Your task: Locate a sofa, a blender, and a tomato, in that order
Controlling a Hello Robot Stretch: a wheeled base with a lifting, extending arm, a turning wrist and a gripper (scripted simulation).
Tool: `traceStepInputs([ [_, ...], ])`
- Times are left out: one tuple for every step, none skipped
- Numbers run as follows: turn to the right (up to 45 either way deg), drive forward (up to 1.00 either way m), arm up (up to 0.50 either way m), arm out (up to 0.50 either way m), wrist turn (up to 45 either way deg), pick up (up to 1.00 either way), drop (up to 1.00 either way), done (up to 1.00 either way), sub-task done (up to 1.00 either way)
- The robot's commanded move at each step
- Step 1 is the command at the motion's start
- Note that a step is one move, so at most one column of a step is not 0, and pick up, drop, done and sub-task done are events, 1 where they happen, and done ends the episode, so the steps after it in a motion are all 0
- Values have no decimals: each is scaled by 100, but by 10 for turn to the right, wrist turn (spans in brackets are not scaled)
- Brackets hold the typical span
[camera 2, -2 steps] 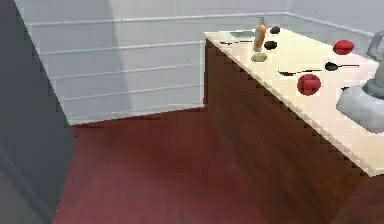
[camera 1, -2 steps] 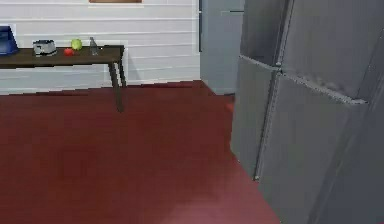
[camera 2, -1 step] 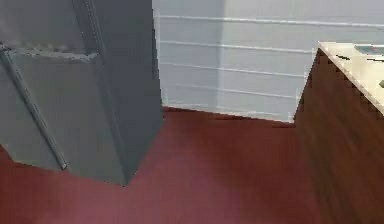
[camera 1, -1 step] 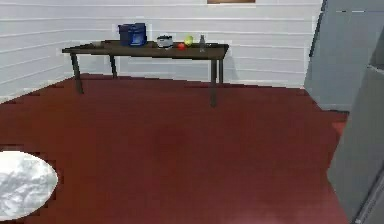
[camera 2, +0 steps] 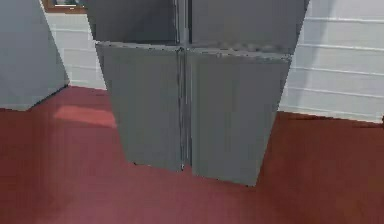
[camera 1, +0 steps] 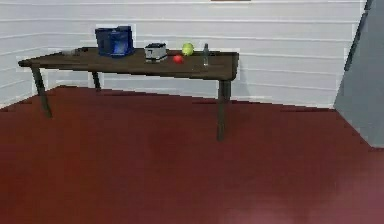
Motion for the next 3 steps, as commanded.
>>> traceStepInputs([
  [0,100,0,0,0,0,0,0,0],
  [0,55,0,0,0,0,0,0,0],
  [0,0,0,0,0,0,0,100,0],
])
